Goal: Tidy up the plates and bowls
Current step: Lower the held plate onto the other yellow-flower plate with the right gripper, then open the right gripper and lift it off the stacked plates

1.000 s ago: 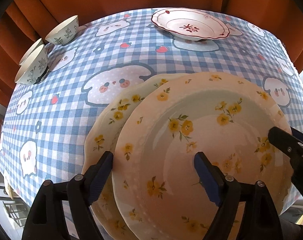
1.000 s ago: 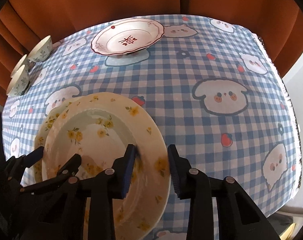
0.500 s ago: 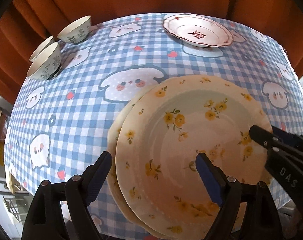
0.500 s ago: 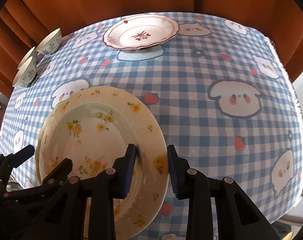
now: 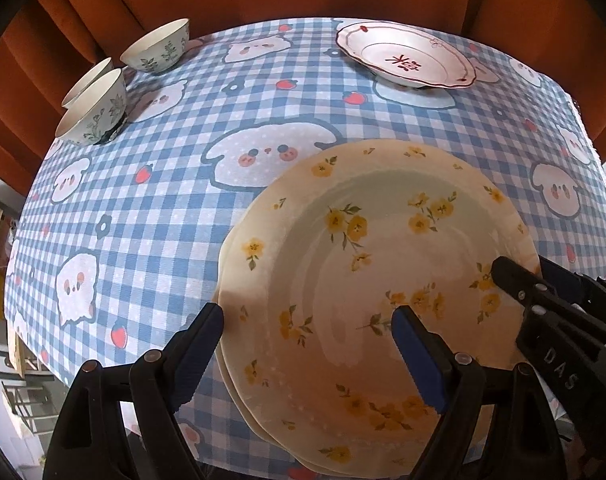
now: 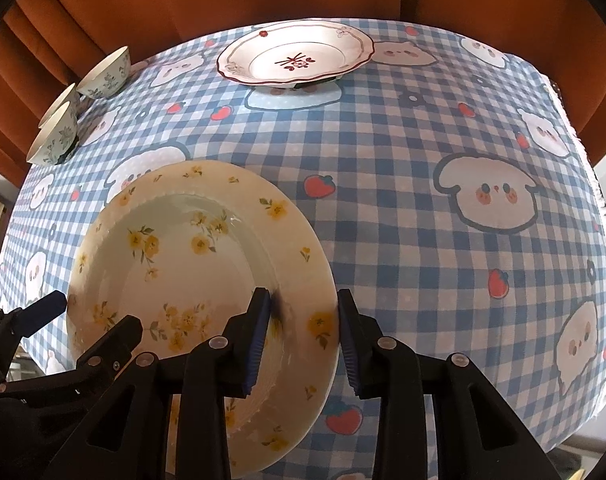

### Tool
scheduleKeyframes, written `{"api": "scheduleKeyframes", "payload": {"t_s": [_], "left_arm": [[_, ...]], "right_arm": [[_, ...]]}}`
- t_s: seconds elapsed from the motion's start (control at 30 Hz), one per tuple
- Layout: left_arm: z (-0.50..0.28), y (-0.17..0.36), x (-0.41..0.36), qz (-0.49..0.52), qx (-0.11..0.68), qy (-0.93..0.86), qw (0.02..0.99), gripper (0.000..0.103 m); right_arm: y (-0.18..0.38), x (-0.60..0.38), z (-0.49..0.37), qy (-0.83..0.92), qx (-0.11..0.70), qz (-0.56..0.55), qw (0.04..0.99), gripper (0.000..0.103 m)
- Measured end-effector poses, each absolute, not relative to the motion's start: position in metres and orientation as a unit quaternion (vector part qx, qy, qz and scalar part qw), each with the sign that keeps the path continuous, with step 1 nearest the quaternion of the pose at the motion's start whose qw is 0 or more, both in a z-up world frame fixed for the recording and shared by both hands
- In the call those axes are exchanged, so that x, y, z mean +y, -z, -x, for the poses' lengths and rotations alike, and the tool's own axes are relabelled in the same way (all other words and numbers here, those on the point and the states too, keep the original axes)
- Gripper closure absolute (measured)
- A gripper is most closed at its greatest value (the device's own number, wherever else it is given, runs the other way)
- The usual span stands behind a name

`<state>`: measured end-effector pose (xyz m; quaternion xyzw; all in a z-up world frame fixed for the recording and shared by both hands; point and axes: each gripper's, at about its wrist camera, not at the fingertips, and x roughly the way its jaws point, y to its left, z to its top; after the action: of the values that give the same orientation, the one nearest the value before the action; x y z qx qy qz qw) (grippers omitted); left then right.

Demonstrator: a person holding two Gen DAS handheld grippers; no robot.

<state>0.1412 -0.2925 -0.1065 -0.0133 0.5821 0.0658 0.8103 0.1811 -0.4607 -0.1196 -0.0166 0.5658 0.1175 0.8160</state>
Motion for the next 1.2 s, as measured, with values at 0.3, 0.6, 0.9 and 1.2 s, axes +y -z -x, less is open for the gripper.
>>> {"api": "scheduleKeyframes", "payload": {"t_s": [0.3,0.6,0.9,1.2], "left_arm": [[-0.141,0.104,-0.284,0.014,0.577,-0.028,0.816,0.014],[-0.144,0.073,-0.26,-0.011,0.551,0.008,0.835,0.012],[-0.167,0.045,-0.241,-0.029,0.512,0.041,0.857,0.012],[-0.222,0.015,-0.249,-0.02,0.471,0.041,0.881,0.012]], "right_arm": [[0.109,-0.455,-0.169,-0.07,0.564,0.019,0.823,0.059],[0.075,-0.442,-0.156,-0.035,0.541,-0.005,0.84,0.034],[0.043,-0.416,-0.158,-0.002,0.502,-0.032,0.865,0.033],[0.011,-0.423,-0.204,0.013,0.467,-0.036,0.883,0.032]]}}
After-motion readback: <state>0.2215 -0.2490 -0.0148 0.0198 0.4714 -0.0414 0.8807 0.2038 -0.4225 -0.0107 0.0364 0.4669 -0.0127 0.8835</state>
